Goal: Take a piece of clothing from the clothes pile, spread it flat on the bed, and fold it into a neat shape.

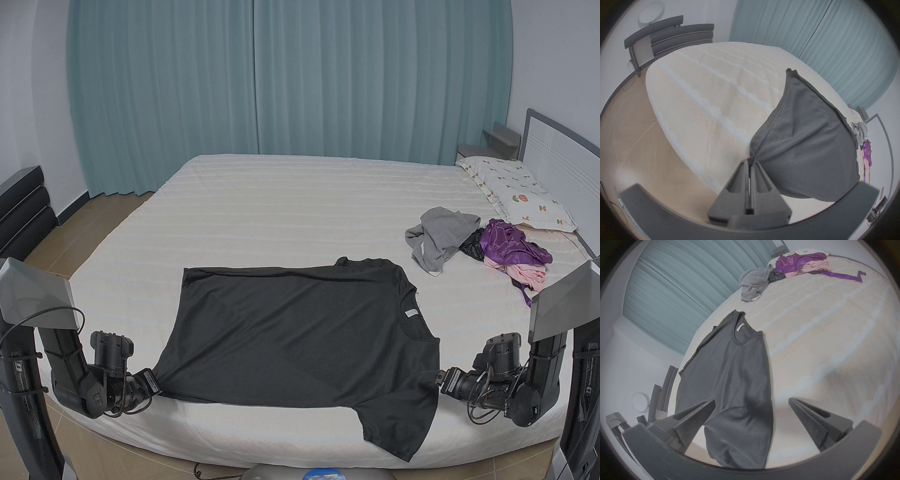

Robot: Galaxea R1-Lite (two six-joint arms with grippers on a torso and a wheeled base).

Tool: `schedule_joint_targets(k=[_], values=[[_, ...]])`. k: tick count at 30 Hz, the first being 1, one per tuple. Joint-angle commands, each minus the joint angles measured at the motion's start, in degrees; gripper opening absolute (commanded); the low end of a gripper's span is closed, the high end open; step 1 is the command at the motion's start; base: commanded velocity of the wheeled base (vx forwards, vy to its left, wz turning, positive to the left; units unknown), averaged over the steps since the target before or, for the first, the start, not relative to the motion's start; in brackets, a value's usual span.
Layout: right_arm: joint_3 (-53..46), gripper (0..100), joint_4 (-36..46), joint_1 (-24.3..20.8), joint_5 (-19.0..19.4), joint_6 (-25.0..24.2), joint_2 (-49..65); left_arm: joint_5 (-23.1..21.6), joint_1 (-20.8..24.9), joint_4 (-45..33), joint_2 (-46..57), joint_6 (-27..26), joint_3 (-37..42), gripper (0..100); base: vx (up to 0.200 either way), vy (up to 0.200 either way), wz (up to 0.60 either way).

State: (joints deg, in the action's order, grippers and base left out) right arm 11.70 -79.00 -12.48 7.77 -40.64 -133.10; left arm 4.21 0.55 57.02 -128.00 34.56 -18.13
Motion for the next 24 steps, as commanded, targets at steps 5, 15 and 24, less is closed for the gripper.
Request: schedule_joint_targets(k=[5,15,24], values=[[4.1,100,0.7,-1.7,-1.3,0.1,-3.2,-0.3,0.0,0.1,-0.6,0.5,-0.2,0,0.0,0.0,0.0],[8.9,0,1.2,-1.0,-4.3,0.3,-3.9,-0.4,0.4,0.3,-1.5,1.3,-0.2,0,0.0,0.0,0.0],[14.1,0,4.7,1.7,-4.1,0.5,-3.0,-0.4,0.7,0.3,-2.1,2.7,-1.2,0,0.0,0.0,0.0]])
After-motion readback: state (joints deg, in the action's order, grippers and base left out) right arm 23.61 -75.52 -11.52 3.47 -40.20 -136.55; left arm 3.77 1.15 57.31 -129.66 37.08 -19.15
